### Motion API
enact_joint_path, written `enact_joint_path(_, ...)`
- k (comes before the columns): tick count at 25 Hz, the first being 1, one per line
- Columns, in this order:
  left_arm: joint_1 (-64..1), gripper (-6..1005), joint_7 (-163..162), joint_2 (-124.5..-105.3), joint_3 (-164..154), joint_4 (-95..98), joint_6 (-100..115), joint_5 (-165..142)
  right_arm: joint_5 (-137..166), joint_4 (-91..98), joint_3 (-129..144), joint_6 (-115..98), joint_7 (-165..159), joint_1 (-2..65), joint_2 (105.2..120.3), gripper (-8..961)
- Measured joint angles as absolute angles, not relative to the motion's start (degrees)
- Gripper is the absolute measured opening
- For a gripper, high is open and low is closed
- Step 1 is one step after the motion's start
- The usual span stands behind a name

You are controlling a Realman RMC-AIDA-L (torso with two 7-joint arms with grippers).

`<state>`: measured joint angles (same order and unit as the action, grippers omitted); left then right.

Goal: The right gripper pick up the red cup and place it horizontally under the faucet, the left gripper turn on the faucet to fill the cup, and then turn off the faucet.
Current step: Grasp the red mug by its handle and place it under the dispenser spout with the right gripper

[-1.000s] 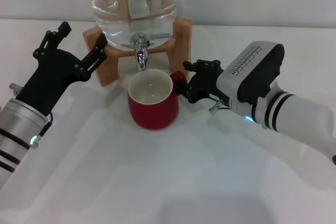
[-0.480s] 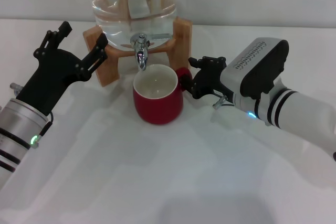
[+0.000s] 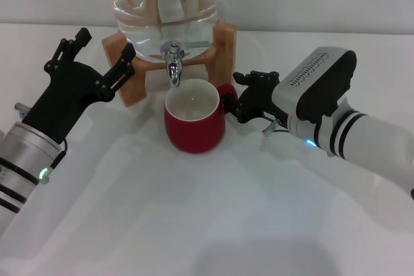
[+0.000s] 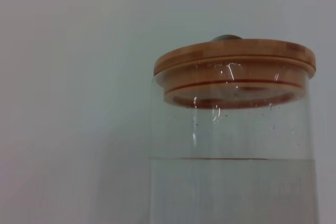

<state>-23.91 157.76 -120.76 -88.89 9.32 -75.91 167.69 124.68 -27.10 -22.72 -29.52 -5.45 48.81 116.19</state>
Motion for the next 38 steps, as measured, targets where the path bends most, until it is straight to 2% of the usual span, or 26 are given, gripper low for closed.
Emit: enact_joint_path(38,-24.32,891,158.01,-120.76,-88.85,9.36,-75.09,167.70,124.89,-26.96,-22.43,-30.02,-5.01,47.41,116.19,404)
